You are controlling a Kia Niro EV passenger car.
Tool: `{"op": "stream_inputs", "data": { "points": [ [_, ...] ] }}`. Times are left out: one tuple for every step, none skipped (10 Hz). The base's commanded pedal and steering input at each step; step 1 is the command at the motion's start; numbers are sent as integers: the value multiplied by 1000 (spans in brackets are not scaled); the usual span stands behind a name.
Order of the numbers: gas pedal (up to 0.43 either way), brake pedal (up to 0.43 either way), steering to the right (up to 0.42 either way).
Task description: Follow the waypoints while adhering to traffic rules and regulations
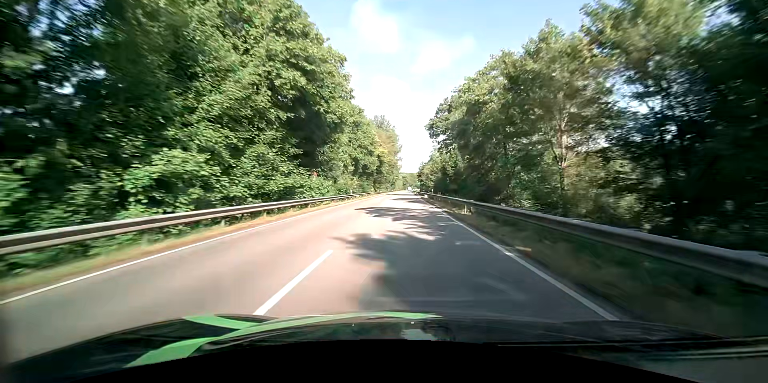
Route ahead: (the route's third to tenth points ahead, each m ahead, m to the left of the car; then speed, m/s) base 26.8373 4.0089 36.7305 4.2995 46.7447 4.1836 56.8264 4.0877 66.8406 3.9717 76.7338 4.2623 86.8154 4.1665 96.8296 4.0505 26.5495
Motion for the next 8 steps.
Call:
{"op": "stream_inputs", "data": {
  "points": [
    [280,0,-1],
    [260,0,-1],
    [240,0,-1],
    [240,0,-1],
    [228,0,-1],
    [228,0,-1],
    [228,0,-1],
    [240,0,-1]
  ]
}}
